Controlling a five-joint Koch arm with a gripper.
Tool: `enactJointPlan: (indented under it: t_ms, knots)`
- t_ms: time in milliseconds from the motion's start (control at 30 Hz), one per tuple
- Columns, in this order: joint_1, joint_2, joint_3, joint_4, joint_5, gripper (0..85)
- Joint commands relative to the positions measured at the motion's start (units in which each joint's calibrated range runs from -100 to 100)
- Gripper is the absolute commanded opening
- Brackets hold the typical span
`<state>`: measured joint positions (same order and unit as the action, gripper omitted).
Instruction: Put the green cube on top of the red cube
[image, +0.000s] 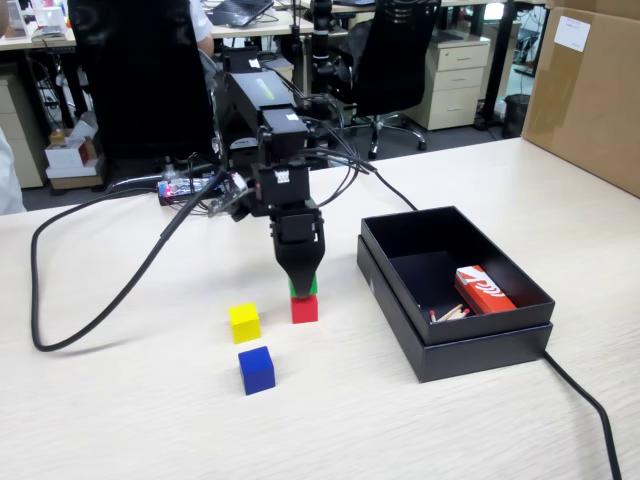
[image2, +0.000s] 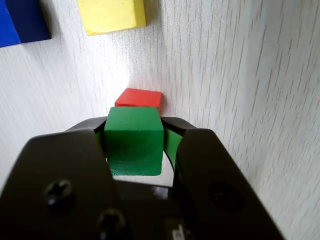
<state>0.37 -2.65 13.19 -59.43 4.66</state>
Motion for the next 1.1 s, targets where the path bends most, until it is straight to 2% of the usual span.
enactJointPlan:
  t_ms: [0, 267, 333, 500, 600, 667, 800, 1067]
  knots:
    - [0.0, -1.4, 4.3, 1.8, 0.2, 1.1]
    - [0.0, 0.0, 4.4, 2.8, 0.2, 1.9]
    - [0.2, 0.5, 3.5, 2.8, 0.1, 18.9]
    - [0.3, 0.5, 3.2, 2.8, 0.0, 28.7]
    - [0.4, 0.2, 2.5, 2.7, 0.0, 41.4]
    - [0.5, -0.6, 2.2, 2.8, 0.0, 45.9]
    - [0.6, -6.8, 0.4, 2.8, -0.1, 48.8]
    - [0.6, -28.5, -4.3, 2.8, 0.0, 48.9]
